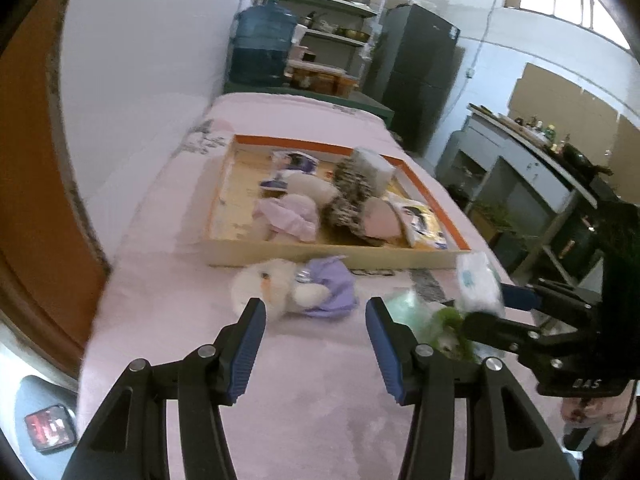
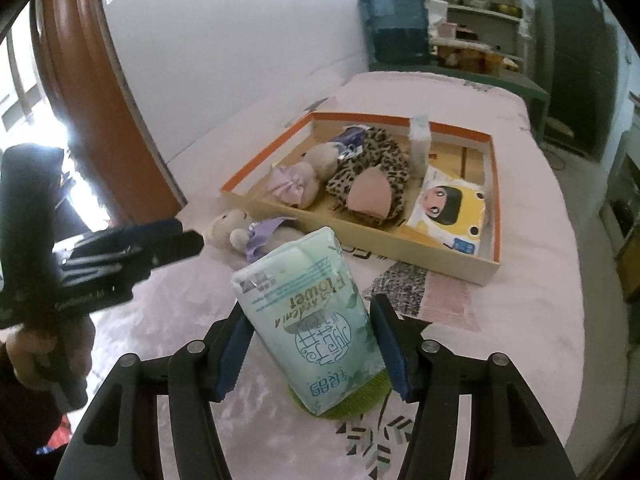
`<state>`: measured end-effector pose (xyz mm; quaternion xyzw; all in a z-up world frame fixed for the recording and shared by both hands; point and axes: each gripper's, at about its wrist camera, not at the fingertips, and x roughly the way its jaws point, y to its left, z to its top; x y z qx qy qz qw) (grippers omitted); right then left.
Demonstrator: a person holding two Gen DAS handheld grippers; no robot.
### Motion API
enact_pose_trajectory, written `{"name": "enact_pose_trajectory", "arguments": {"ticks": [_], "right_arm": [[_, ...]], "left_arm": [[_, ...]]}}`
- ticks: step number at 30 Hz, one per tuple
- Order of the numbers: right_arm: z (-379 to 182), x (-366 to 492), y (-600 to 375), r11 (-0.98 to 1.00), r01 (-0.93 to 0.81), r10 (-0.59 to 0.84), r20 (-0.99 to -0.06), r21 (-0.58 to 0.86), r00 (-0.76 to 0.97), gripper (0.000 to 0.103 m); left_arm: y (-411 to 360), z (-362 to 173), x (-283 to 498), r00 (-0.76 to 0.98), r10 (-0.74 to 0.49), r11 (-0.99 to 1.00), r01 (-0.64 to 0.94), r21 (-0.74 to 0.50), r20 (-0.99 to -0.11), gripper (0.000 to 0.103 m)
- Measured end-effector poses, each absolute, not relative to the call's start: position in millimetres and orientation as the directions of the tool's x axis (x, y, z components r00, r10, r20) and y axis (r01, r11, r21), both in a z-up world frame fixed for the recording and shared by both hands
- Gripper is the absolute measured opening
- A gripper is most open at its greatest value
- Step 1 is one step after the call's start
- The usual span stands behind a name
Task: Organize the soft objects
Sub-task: 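Grasp the mint Flower tissue pack with right gripper while left grasps bagged mint sponge, then carry the tissue pack and bagged sponge over the tray box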
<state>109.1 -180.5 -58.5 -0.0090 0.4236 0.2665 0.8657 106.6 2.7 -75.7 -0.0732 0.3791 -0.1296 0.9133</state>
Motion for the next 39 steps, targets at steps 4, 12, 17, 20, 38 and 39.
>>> {"name": "enact_pose_trajectory", "arguments": {"ticks": [4, 12, 17, 20, 38, 39], "right_arm": [[-56, 102, -183, 0.873, -0.443, 0.44, -0.725, 0.206, 0.53, 0.06], [-51, 87, -206, 0.884, -0.369, 0.459, -0.68, 0.287, 0.572, 0.06], [-51, 81, -216, 0.886, -0.344, 0.462, -0.674, 0.312, 0.577, 0.06], [-52, 80, -219, 0.884, -0.339, 0.467, -0.67, 0.323, 0.577, 0.06], [-50, 89, -220, 0.89, -0.316, 0.456, -0.658, 0.329, 0.599, 0.06], [-47, 91, -219, 0.891, -0.316, 0.455, -0.655, 0.327, 0.604, 0.06]], "left_arm": [[-16, -83, 106, 0.645, -0.351, 0.936, 0.243, -0.254, -0.678, 0.052], [-47, -101, 122, 0.574, -0.405, 0.913, 0.296, -0.281, -0.712, 0.052], [-60, -114, 134, 0.53, -0.417, 0.906, 0.311, -0.289, -0.738, 0.05], [-63, -120, 136, 0.515, -0.428, 0.901, 0.307, -0.307, -0.743, 0.045], [-39, -69, 119, 0.652, -0.424, 0.906, 0.302, -0.297, -0.629, 0.039], [-37, -64, 120, 0.661, -0.415, 0.91, 0.296, -0.291, -0.625, 0.039]]}}
